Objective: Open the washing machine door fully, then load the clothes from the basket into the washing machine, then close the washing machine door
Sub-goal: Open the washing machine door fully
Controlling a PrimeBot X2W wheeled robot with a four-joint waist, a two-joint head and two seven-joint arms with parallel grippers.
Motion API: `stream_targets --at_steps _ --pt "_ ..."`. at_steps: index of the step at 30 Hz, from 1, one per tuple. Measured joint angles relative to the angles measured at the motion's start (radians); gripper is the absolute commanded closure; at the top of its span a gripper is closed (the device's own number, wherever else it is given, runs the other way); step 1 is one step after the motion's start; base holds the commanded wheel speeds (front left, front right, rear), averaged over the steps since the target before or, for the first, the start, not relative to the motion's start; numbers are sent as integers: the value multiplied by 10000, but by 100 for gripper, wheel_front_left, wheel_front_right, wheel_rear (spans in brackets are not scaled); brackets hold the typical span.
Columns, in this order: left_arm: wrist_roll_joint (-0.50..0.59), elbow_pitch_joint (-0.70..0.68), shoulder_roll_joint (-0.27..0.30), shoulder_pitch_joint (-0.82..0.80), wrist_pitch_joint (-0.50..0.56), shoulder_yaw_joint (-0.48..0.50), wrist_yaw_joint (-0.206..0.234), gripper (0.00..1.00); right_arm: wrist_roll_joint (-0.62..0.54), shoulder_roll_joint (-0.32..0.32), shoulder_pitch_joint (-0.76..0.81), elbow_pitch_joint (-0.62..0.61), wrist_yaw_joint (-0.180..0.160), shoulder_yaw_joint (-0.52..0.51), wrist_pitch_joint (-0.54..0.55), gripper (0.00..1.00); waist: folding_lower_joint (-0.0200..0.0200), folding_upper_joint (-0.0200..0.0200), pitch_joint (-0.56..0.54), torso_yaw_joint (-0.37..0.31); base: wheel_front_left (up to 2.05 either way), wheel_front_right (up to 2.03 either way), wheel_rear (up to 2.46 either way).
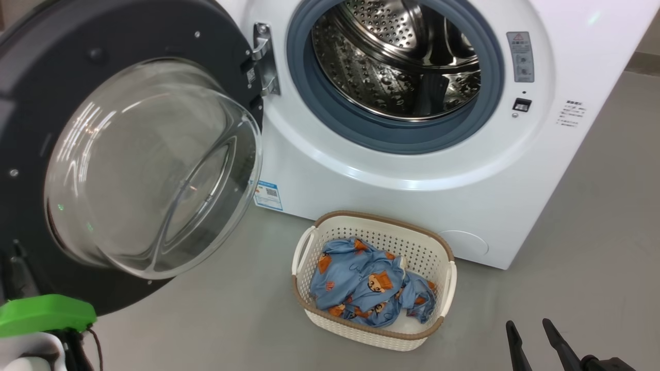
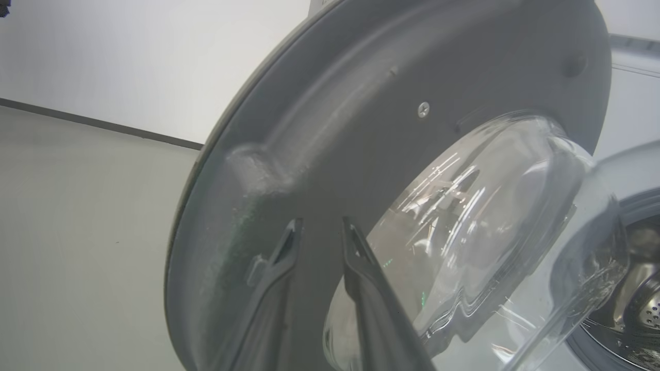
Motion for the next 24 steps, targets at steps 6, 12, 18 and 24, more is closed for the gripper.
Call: stream_targets --at_steps 6,12,18,24 --pt "-681 -1202 2 772 0 -970 44 0 27 0 -5 -109 0 44 0 0 0 0 -63 -255 0 0 0" --pt "-769 -2800 15 2065 0 -1985 284 0 27 0 -18 -382 0 190 0 0 0 0 -151 -788 0 0 0" --pt "-784 -3868 50 2905 0 -2619 -38 0 27 -2 -60 -573 0 255 0 0 0 0 -148 -1306 0 0 0" --pt "-671 -4322 111 3557 0 -2934 -458 0 -17 -2 -93 -732 0 360 0 0 0 0 -123 -2017 0 0 0"
